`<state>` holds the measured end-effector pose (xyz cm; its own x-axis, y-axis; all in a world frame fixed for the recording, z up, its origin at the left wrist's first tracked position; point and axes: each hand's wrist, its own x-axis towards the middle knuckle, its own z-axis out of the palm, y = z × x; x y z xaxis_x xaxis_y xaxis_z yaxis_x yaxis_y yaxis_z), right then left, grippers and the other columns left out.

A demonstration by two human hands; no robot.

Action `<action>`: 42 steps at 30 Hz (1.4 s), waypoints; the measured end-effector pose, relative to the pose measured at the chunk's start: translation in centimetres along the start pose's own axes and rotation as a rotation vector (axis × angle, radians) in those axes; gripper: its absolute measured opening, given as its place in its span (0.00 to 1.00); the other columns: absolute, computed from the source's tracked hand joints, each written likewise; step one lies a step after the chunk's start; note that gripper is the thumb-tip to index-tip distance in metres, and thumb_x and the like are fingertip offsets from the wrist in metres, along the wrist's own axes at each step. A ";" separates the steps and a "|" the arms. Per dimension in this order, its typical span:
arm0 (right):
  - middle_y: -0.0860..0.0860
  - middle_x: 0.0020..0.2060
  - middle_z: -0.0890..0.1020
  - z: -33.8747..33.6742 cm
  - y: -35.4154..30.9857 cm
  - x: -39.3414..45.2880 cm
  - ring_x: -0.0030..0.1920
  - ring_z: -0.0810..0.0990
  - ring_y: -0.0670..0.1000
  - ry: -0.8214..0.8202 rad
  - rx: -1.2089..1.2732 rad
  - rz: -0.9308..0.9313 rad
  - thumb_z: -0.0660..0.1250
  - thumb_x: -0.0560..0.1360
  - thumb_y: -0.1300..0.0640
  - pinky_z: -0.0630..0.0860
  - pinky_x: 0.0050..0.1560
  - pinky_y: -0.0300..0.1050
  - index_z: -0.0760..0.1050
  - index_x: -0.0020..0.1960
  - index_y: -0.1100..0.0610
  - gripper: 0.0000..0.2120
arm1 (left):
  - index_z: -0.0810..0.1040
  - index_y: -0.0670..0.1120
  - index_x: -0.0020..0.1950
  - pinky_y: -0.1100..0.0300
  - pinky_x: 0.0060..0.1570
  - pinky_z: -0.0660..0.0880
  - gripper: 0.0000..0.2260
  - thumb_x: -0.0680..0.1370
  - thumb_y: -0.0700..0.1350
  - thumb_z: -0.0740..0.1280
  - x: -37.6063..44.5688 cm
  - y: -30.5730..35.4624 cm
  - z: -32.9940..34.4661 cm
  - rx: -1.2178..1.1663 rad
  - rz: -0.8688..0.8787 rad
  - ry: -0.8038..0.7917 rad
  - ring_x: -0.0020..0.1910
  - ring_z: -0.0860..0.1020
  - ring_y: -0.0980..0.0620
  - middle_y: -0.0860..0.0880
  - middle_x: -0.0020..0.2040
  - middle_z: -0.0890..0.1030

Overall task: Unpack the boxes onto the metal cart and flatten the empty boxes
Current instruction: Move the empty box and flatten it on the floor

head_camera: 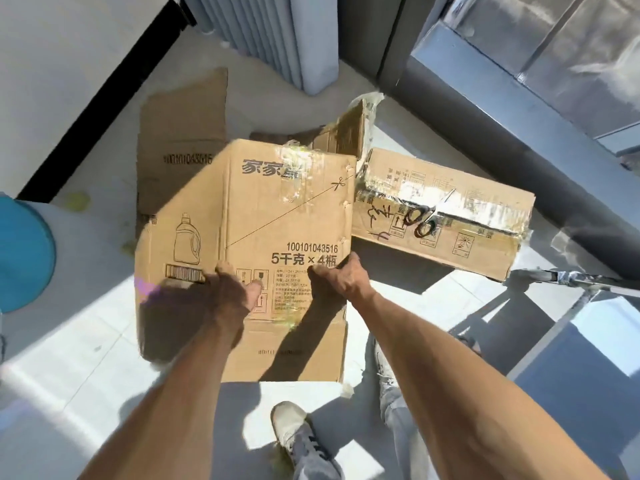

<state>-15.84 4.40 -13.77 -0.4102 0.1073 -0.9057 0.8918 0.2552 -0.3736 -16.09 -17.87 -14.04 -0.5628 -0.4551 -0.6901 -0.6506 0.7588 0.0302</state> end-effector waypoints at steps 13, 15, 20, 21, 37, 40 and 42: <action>0.46 0.50 0.77 6.2 5.1 4.4 0.59 0.77 0.55 0.293 0.062 0.086 0.75 0.72 0.51 0.74 0.60 0.50 0.64 0.58 0.54 0.24 | 0.50 0.58 0.79 0.41 0.72 0.55 0.40 0.73 0.60 0.67 5.7 -5.6 3.7 -0.070 0.192 -0.268 0.77 0.54 0.39 0.48 0.78 0.33; 0.53 0.55 0.80 7.5 5.7 4.9 0.59 0.78 0.56 0.298 0.019 0.071 0.81 0.65 0.53 0.75 0.62 0.52 0.66 0.61 0.59 0.33 | 0.45 0.60 0.79 0.40 0.73 0.53 0.42 0.71 0.61 0.66 5.8 -6.4 5.3 -0.039 0.194 -0.259 0.78 0.49 0.40 0.49 0.77 0.31; 0.55 0.53 0.81 9.3 7.0 4.4 0.54 0.81 0.56 0.315 -0.108 0.192 0.80 0.65 0.50 0.78 0.56 0.48 0.69 0.60 0.60 0.31 | 0.36 0.60 0.77 0.39 0.74 0.50 0.48 0.72 0.62 0.68 3.1 -9.0 8.6 -0.015 0.213 -0.291 0.78 0.43 0.42 0.47 0.76 0.28; 0.55 0.52 0.81 9.7 7.5 3.9 0.53 0.81 0.56 0.326 -0.145 0.211 0.79 0.67 0.50 0.79 0.54 0.47 0.69 0.60 0.59 0.29 | 0.36 0.59 0.78 0.38 0.74 0.51 0.47 0.72 0.62 0.68 2.4 -9.6 9.0 -0.016 0.211 -0.305 0.78 0.43 0.42 0.47 0.76 0.28; 0.61 0.69 0.67 11.2 7.3 -1.5 0.67 0.69 0.61 0.365 -0.912 -0.282 0.62 0.78 0.52 0.70 0.66 0.54 0.57 0.73 0.57 0.27 | 0.70 0.50 0.69 0.52 0.68 0.68 0.25 0.74 0.40 0.68 -5.0 -13.7 8.7 -0.231 0.361 -0.092 0.68 0.72 0.47 0.50 0.74 0.69; 0.59 0.77 0.53 14.2 4.3 -2.2 0.74 0.58 0.61 0.238 -0.984 -0.476 0.63 0.77 0.54 0.61 0.73 0.56 0.51 0.77 0.55 0.33 | 0.78 0.46 0.58 0.50 0.53 0.76 0.19 0.69 0.36 0.65 -5.4 -12.9 5.5 -0.235 0.407 0.345 0.53 0.79 0.43 0.46 0.57 0.79; 0.60 0.77 0.51 16.0 2.7 -3.0 0.76 0.55 0.61 0.215 -0.888 -0.449 0.61 0.78 0.53 0.57 0.76 0.54 0.49 0.78 0.59 0.34 | 0.74 0.46 0.63 0.45 0.55 0.74 0.22 0.70 0.36 0.63 -4.2 -12.2 3.2 -0.341 0.191 0.431 0.58 0.75 0.40 0.43 0.63 0.72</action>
<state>-9.10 -10.64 -15.27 -0.7758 -0.0266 -0.6304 0.2181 0.9262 -0.3075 -4.17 -23.79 -13.83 -0.7964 -0.5279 -0.2951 -0.6047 0.6856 0.4054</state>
